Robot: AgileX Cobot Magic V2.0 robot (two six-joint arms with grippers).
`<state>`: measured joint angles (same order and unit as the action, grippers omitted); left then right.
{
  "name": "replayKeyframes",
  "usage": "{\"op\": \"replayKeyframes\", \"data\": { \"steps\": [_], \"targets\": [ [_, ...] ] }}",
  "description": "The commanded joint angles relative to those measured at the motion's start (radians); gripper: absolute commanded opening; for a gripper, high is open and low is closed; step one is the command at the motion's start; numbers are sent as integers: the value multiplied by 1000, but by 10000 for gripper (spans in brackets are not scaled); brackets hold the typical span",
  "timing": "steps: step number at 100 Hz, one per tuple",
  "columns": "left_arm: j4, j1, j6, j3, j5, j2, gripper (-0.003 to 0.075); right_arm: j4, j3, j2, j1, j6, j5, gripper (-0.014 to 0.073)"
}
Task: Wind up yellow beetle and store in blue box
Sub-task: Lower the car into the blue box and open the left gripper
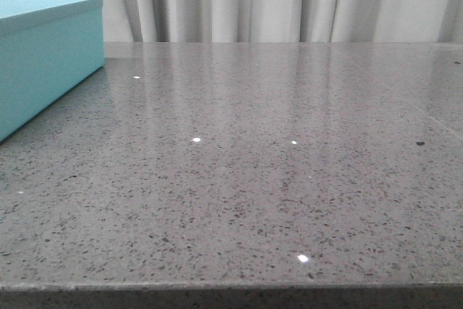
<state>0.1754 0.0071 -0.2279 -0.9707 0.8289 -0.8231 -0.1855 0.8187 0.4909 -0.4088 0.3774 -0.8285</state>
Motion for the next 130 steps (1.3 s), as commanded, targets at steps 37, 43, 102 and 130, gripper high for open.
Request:
{"op": "replayKeyframes", "data": {
  "steps": [37,43,102,130],
  "targets": [
    [50,1,-1,351,-216,438,-18,-46,-253,-225,2,-15,231,-68],
    [60,1,-1,380,-218,486,-19,-46,-269,-240,2,-15,237,-68],
    [79,1,-1,455,-217,586,-19,-46,-296,-250,2,-15,248,-68],
    [79,1,-1,455,-217,586,-19,-46,-296,-250,2,-15,248,-68]
  ]
}}
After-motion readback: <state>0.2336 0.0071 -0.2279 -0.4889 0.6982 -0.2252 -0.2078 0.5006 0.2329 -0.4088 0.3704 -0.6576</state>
